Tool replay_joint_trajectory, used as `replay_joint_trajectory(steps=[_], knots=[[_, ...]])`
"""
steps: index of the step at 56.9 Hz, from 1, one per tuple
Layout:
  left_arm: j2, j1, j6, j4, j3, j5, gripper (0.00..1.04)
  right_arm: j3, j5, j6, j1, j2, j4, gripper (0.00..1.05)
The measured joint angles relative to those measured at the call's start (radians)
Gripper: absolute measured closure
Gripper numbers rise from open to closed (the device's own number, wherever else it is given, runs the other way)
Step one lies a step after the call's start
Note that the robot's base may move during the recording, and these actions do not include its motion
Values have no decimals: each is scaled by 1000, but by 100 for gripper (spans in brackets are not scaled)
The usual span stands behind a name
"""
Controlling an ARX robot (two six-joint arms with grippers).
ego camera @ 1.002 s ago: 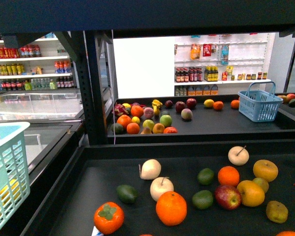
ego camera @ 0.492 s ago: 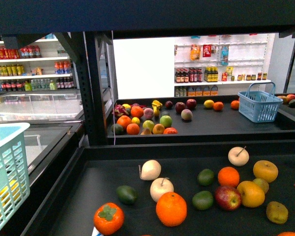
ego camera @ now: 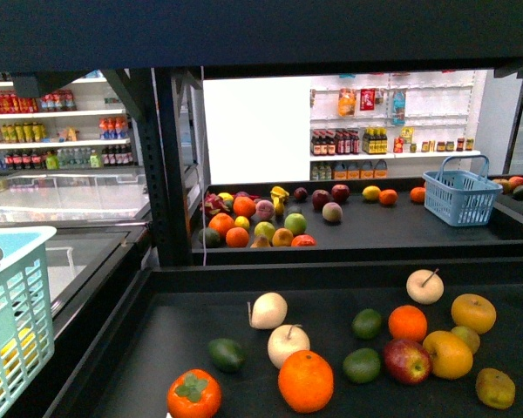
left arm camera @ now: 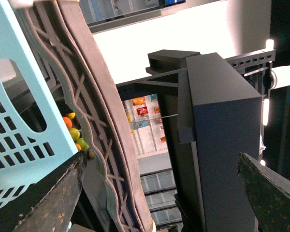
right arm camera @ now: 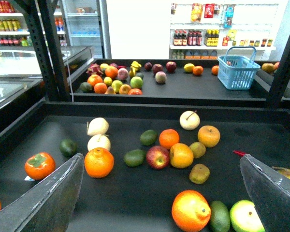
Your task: Pick lemon from shelf
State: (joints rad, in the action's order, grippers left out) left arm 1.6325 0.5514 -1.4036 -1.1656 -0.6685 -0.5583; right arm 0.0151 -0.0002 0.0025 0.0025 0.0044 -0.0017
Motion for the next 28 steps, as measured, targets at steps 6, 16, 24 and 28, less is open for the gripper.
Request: replay_joint_trajectory(steps=[6,16,24,28], knots=[[-88,-13,98,149,4,13,8,0,0,0,0,0,0,7],[-380,-101,555,713,-13,246,8,0,0,0,0,0,0,7],[-627,-236,940,1011,-16,431,8,0,0,0,0,0,0,7],[-803,-385,1131,1136,-5,582,8,0,0,0,0,0,0,7]])
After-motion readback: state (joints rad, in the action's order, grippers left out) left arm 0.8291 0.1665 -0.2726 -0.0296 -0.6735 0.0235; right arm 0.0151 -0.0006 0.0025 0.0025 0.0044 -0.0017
